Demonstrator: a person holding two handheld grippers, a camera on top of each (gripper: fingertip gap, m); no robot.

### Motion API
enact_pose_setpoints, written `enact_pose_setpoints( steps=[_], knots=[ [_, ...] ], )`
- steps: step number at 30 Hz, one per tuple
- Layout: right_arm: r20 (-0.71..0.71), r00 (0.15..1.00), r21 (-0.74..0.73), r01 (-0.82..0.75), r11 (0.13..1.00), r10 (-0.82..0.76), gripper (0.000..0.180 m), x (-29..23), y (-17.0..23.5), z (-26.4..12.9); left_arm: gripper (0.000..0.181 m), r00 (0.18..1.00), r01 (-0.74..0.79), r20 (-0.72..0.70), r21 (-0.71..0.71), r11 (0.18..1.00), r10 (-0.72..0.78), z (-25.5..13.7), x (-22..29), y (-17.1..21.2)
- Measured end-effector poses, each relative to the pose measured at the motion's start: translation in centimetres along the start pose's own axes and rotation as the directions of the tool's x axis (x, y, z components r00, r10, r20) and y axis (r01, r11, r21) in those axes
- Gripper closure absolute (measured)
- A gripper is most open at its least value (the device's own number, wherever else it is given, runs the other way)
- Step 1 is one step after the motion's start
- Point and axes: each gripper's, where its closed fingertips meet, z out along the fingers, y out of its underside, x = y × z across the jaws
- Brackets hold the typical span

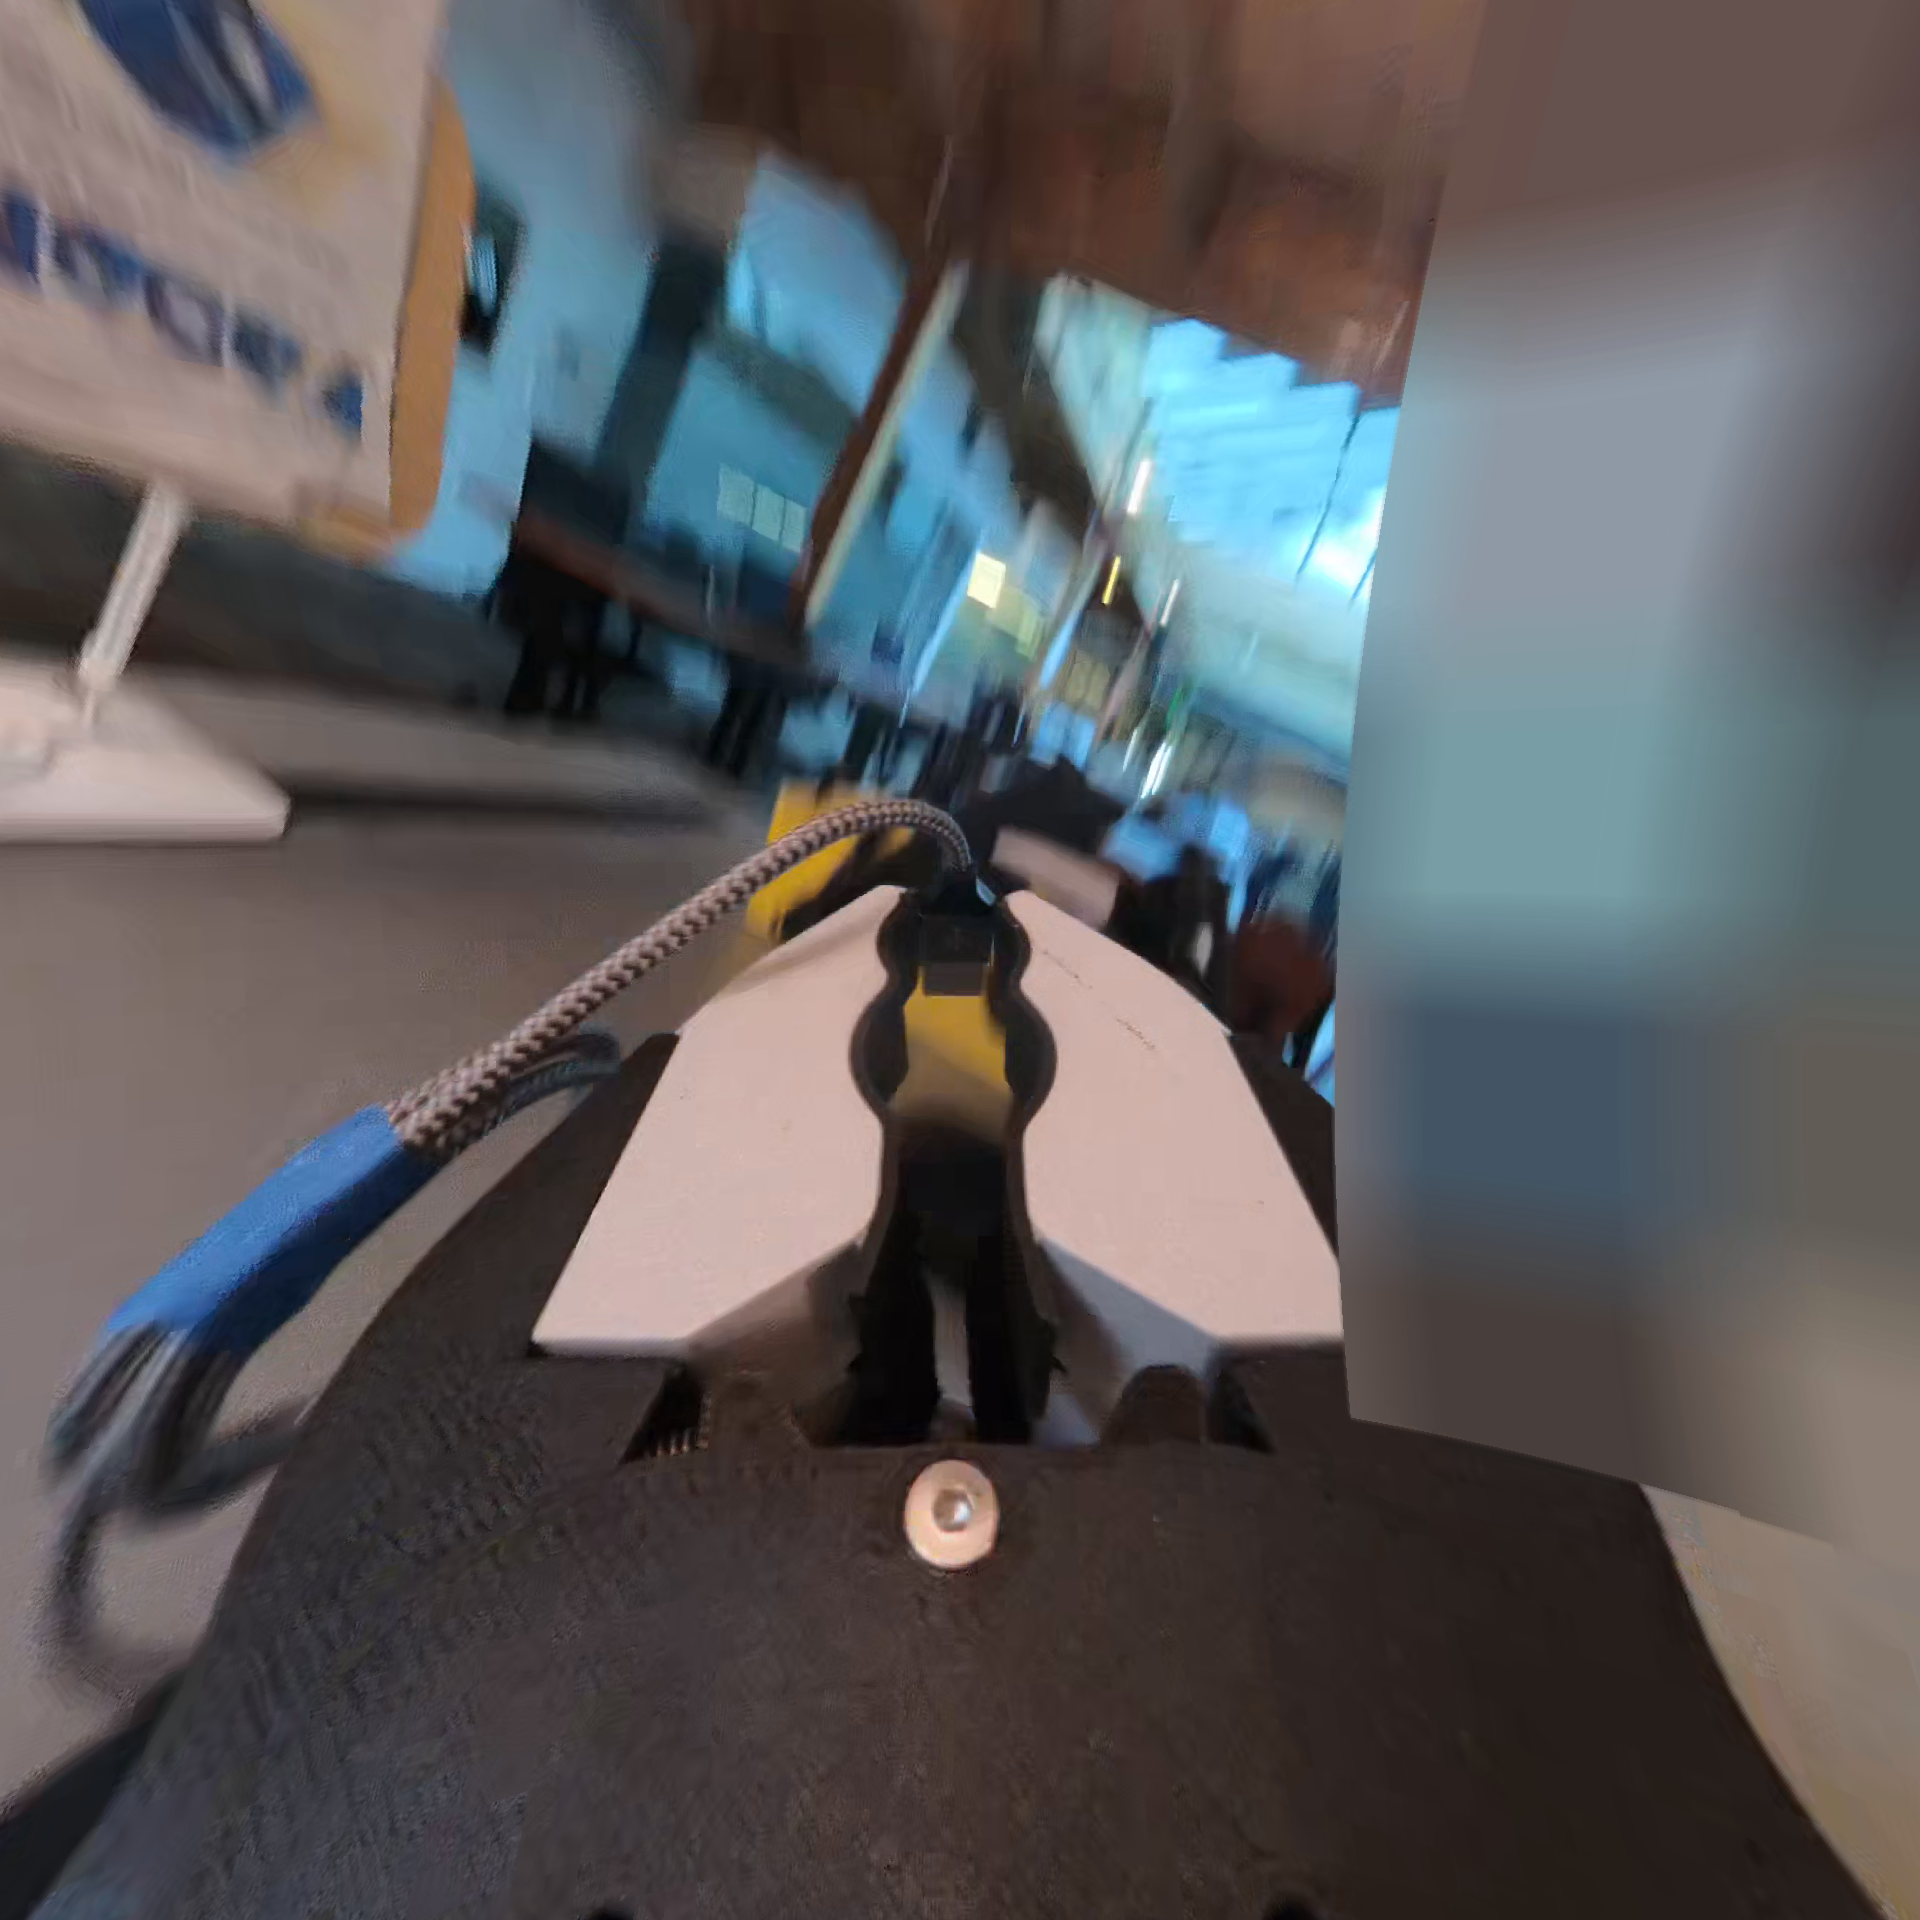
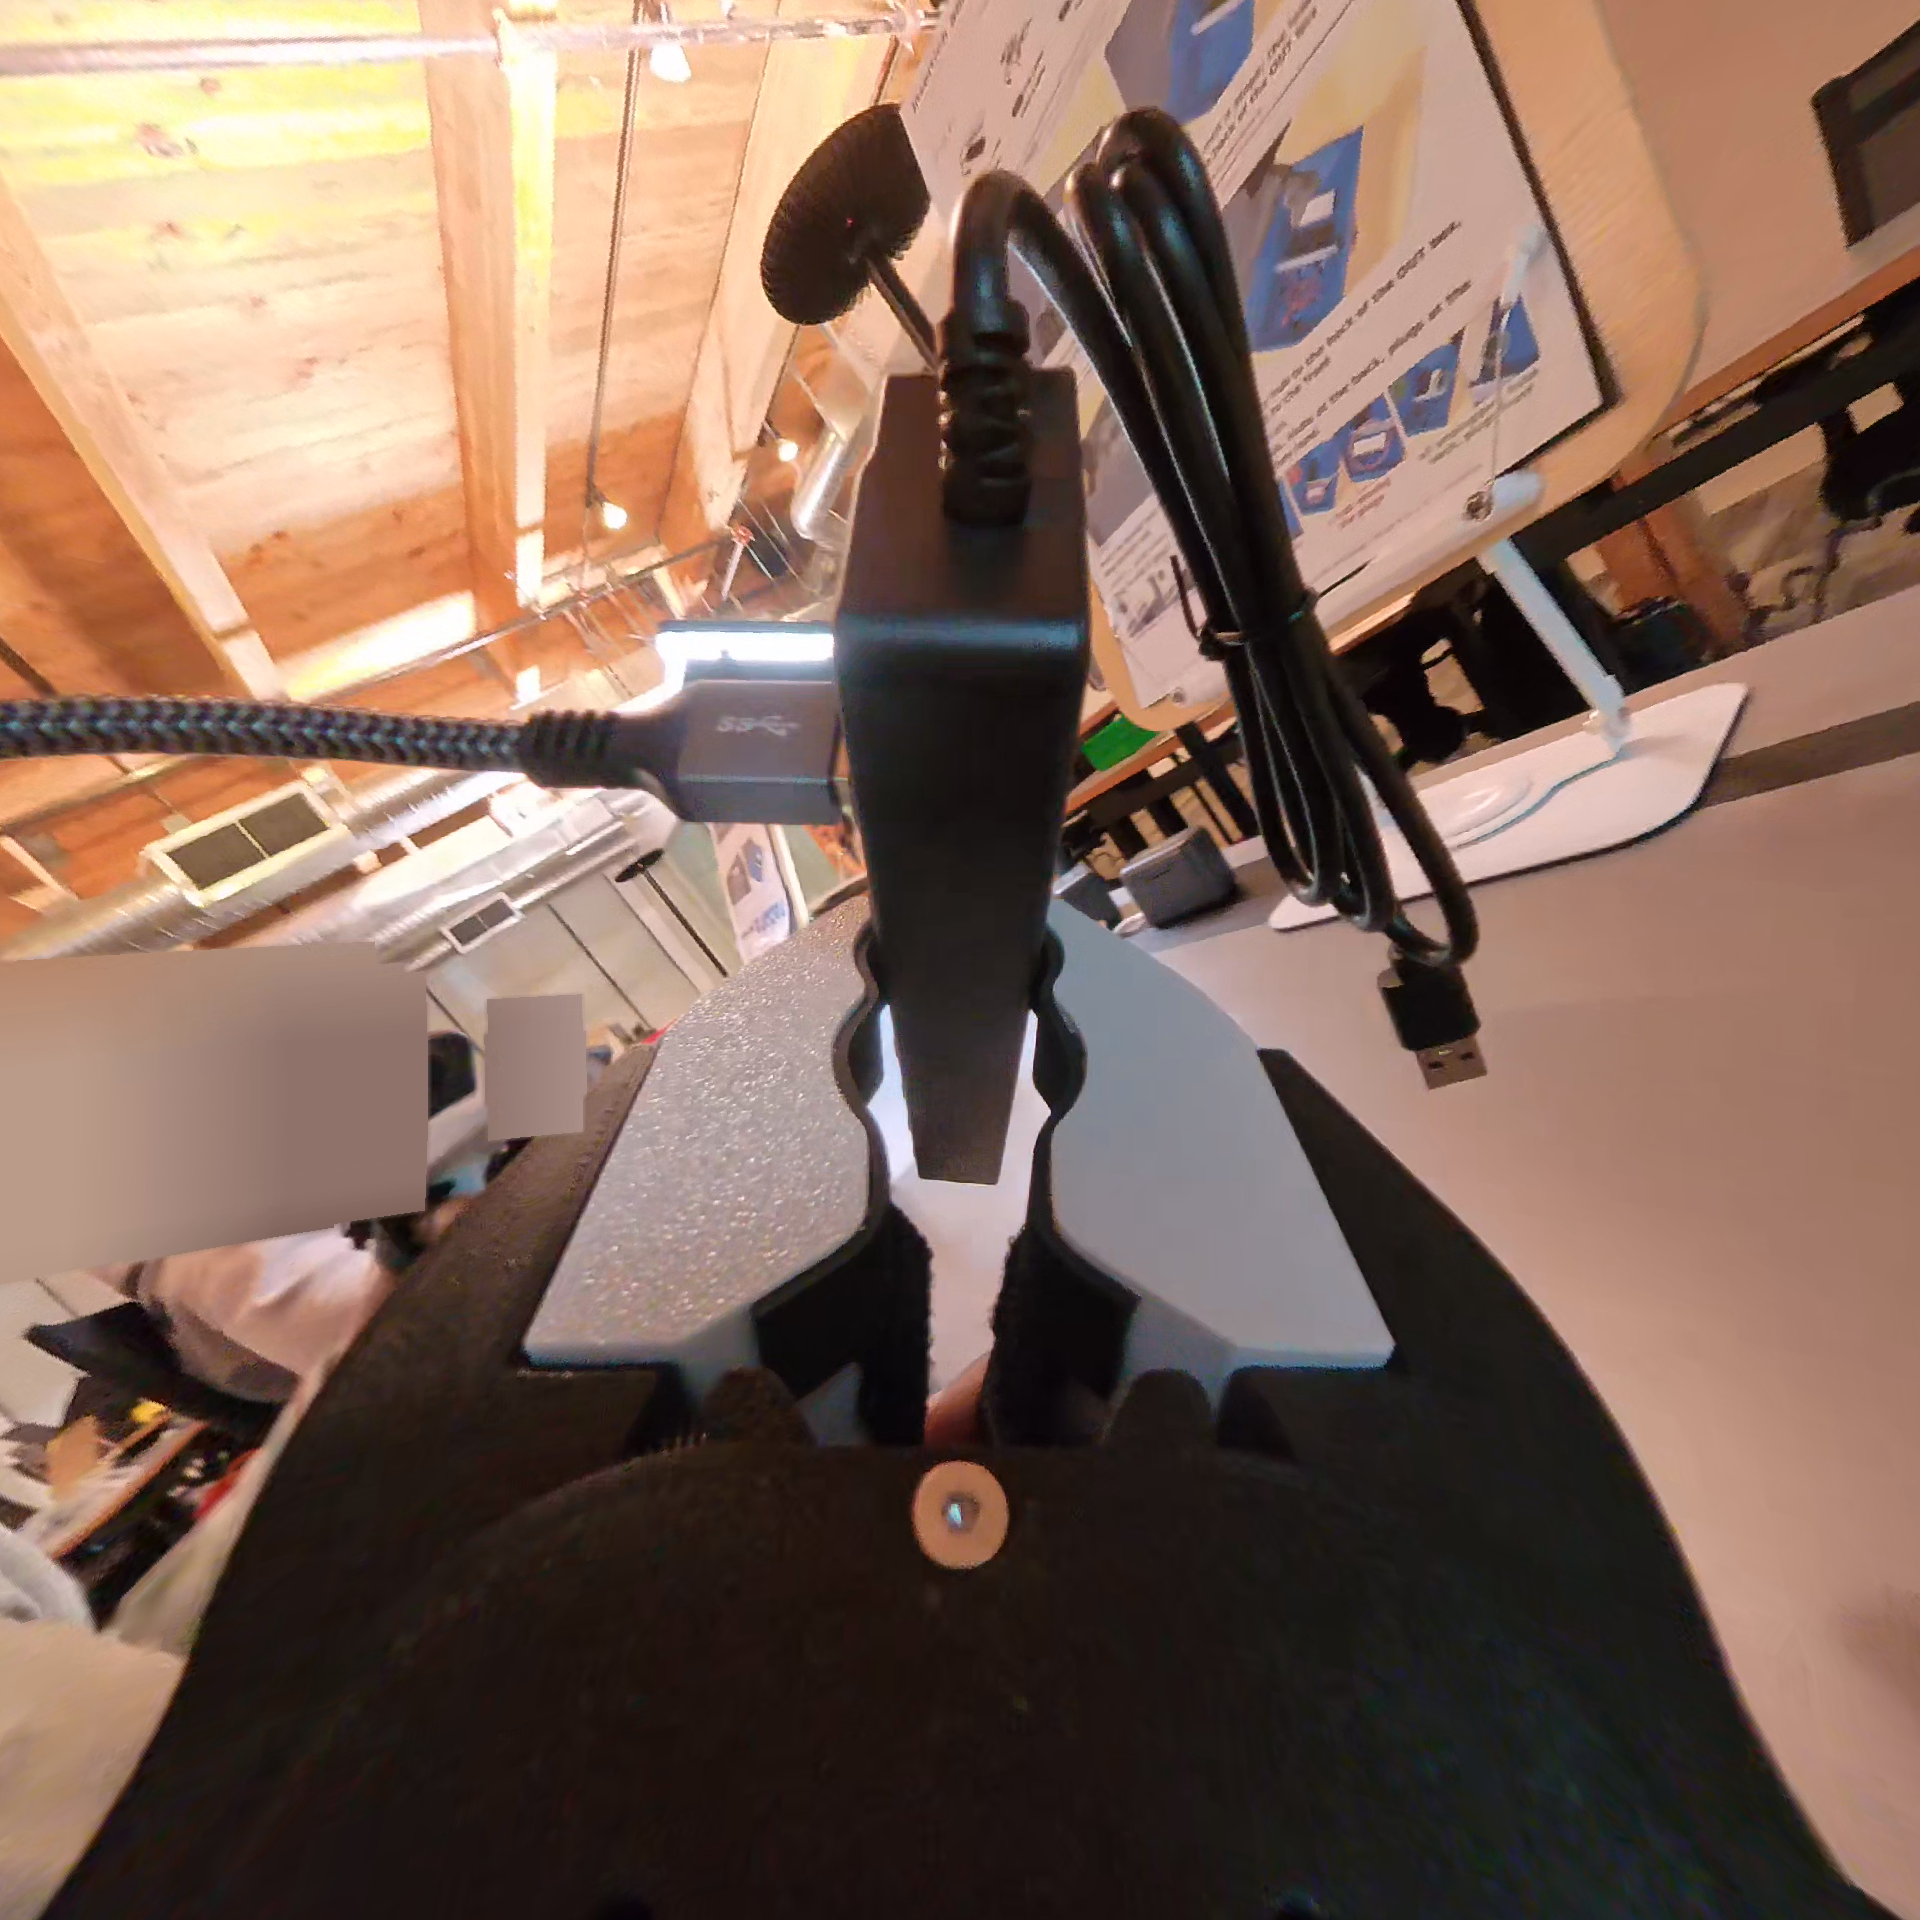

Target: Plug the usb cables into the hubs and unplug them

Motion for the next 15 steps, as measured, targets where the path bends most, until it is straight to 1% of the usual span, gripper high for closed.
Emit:
enact_pose_setpoints(
  steps=[1,2,3,4,5,6,7,8,9,10,15],
  knots=[
    [-0.009,1.0,-0.003,0.018,1.0,-0.018,0.154,0.2,-0.1,-0.2,0.167,0.999,-0.026,0.029,-0.164,0.986,0.031,-1.1,-0.2,1.9],
    [-0.017,0.999,-0.006,0.032,0.999,-0.032,0.154,0.4,-0.2,-0.3,0.167,0.996,-0.05,0.058,-0.331,0.942,0.073,-2.7,-0.5,3.6],
    [-0.022,0.999,-0.009,0.043,0.999,-0.043,0.154,0.6,-0.2,-0.4,0.167,0.989,-0.065,0.08,-0.497,0.866,0.121,-4.5,-0.8,5.3],
    [-0.023,0.999,-0.01,0.048,0.999,-0.048,0.154,0.7,-0.3,-0.5,0.166,0.982,-0.071,0.086,-0.658,0.749,0.168,-6.7,-1.1,6.9],
    [-0.02,0.999,-0.009,0.047,0.999,-0.047,0.154,0.8,-0.3,-0.5,0.166,0.971,-0.068,0.089,-0.79,0.609,0.223,-9.0,-1.6,8.1],
    [-0.013,0.999,-0.007,0.042,0.999,-0.042,0.154,0.8,-0.3,-0.4,0.166,0.952,-0.065,0.084,-0.884,0.463,0.293,-11.3,-2.4,8.7],
    [-0.007,0.999,-0.005,0.037,0.999,-0.037,0.154,0.8,-0.3,-0.3,0.167,0.929,-0.061,0.069,-0.94,0.335,0.362,-13.2,-3.2,8.9],
    [-0.002,0.999,-0.004,0.032,0.999,-0.032,0.154,0.8,-0.2,-0.3,0.167,0.922,-0.05,0.048,-0.969,0.242,0.384,-14.4,-3.4,8.9],
    [0.003,1.0,-0.003,0.03,1.0,-0.03,0.154,0.7,-0.2,-0.3,0.167,0.931,-0.04,0.036,-0.979,0.2,0.364,-14.9,-3.3,9.0],
    [0.008,1.0,-0.003,0.03,1.0,-0.03,0.154,0.6,-0.1,-0.2,0.167,0.939,-0.047,0.019,-0.982,0.184,0.343,-14.8,-3.1,9.2],
    [0.003,0.999,-0.002,0.039,0.999,-0.039,0.154,0.6,-0.2,-0.5,0.167,0.929,-0.132,-0.075,-0.982,0.134,0.362,-14.3,-3.9,10.3]
  ],
)
